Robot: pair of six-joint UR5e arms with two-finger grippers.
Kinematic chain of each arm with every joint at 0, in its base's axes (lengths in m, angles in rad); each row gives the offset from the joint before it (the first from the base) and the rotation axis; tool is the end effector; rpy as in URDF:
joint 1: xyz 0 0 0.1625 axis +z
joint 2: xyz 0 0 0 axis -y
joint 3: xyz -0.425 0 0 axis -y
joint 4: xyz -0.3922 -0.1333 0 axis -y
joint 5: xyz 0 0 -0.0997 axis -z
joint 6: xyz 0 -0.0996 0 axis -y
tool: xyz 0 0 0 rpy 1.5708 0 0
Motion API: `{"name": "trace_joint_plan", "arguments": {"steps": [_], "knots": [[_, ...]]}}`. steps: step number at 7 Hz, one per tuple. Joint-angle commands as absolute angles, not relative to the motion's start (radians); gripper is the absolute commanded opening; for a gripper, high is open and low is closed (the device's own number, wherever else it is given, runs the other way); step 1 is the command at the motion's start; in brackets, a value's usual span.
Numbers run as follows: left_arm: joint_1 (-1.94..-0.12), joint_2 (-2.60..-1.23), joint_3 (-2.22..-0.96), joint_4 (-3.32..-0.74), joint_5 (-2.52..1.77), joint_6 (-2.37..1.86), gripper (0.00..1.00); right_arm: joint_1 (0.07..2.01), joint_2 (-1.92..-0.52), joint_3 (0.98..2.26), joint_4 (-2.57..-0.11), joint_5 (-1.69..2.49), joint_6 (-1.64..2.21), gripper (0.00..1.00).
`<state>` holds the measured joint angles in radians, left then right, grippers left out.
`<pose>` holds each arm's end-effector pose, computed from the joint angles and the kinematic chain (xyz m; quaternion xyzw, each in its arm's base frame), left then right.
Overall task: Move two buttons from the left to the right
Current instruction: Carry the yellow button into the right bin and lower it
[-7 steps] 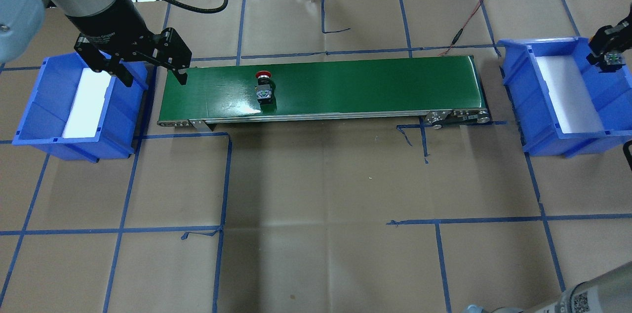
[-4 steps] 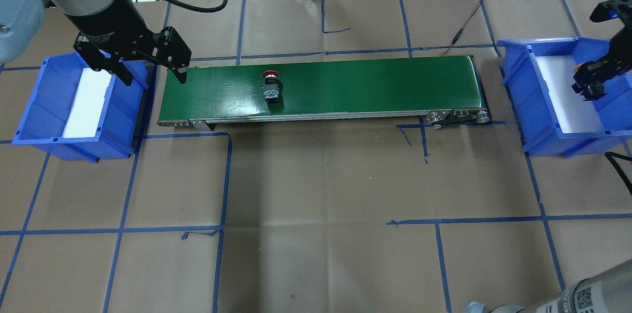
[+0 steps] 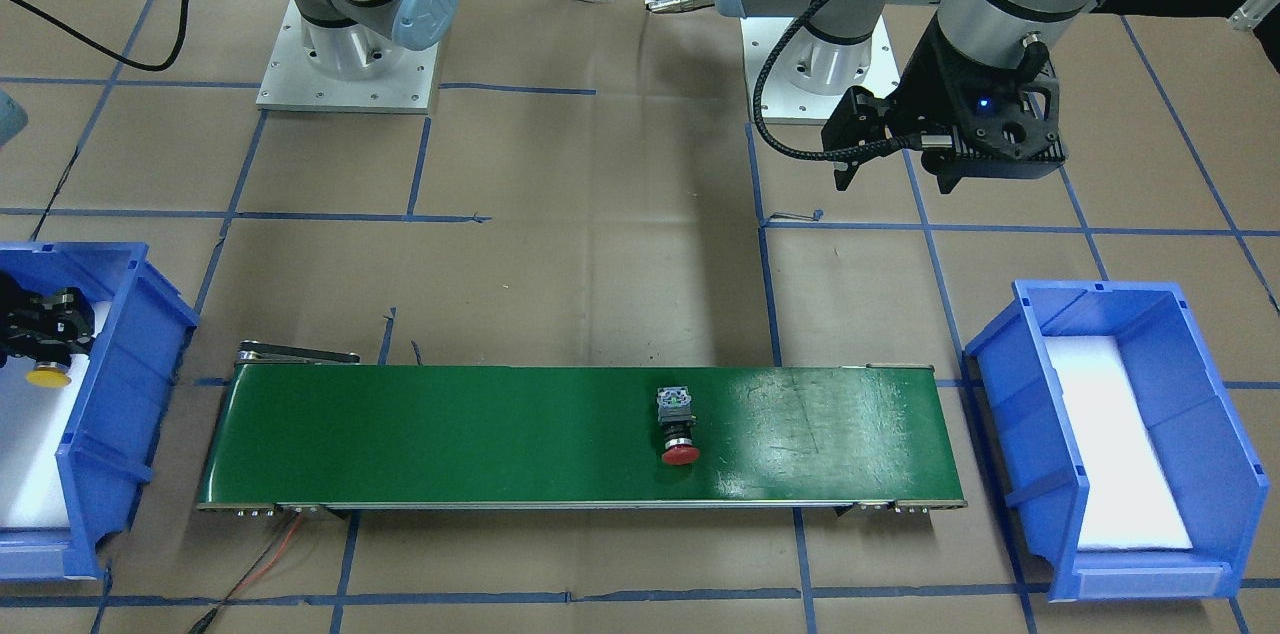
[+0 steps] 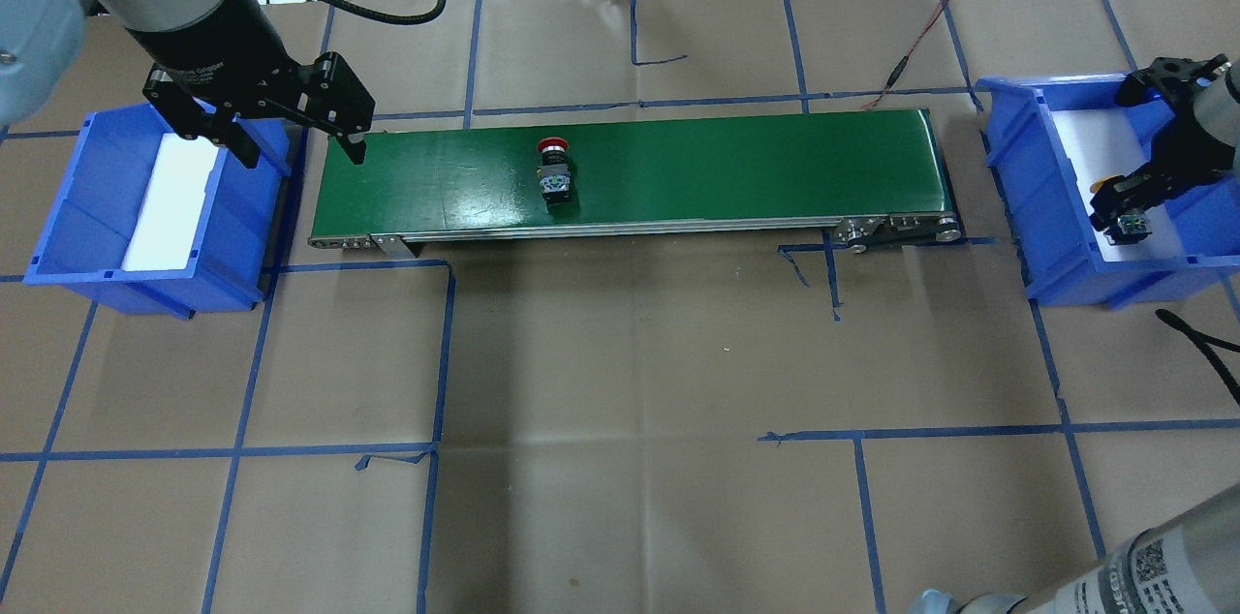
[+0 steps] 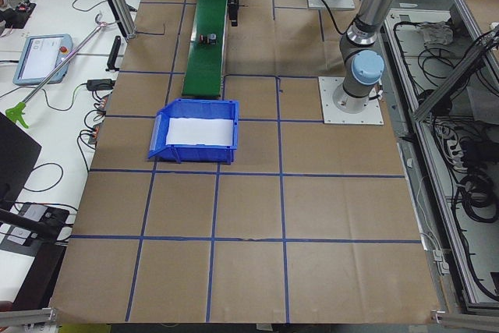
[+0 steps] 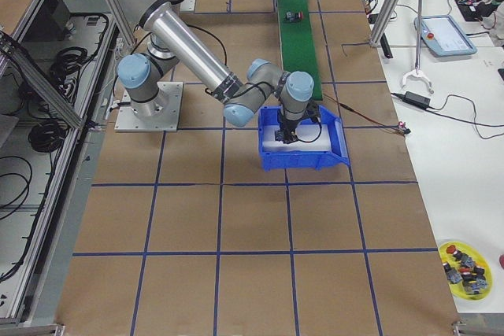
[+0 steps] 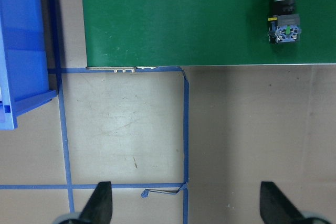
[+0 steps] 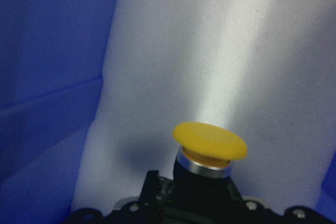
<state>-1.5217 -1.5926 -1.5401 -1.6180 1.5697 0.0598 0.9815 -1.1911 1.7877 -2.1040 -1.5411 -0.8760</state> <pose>-0.1088 -0.5032 0.4875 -0.0053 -0.9998 -0.0191 0.0016 -0.2064 -0.5539 0.2312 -0.1423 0.9892 0.0136 0.0322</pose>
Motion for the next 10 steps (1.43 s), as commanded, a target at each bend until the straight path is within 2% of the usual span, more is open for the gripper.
{"name": "trace_joint_plan", "arguments": {"steps": [1,2,3,7,9,10], "knots": [[-1.522,-1.592,-1.54,-1.617,1.569,0.061,1.0,0.976,-1.181,1.79,-2.106,-1.539,-0.873,0.3],[-1.522,-1.592,-1.54,-1.618,1.571,0.061,1.0,0.976,-1.181,1.79,-2.105,-1.536,-0.868,0.95],[-1.522,-1.592,-1.54,-1.618,1.571,0.061,1.0,0.976,-1.183,1.79,-2.094,-1.542,-0.867,1.0],[-1.522,-1.588,-1.542,-1.62,1.571,0.063,1.0,0.98,-1.212,1.763,-2.086,-1.552,-0.835,1.0],[-1.522,-1.588,-1.543,-1.62,1.571,0.063,1.0,0.989,-1.291,1.674,-1.938,-1.539,-0.703,1.0],[-1.52,-1.585,-1.554,-1.617,1.571,0.063,1.0,1.015,-1.301,1.589,-1.86,-1.539,-0.604,1.0]]}}
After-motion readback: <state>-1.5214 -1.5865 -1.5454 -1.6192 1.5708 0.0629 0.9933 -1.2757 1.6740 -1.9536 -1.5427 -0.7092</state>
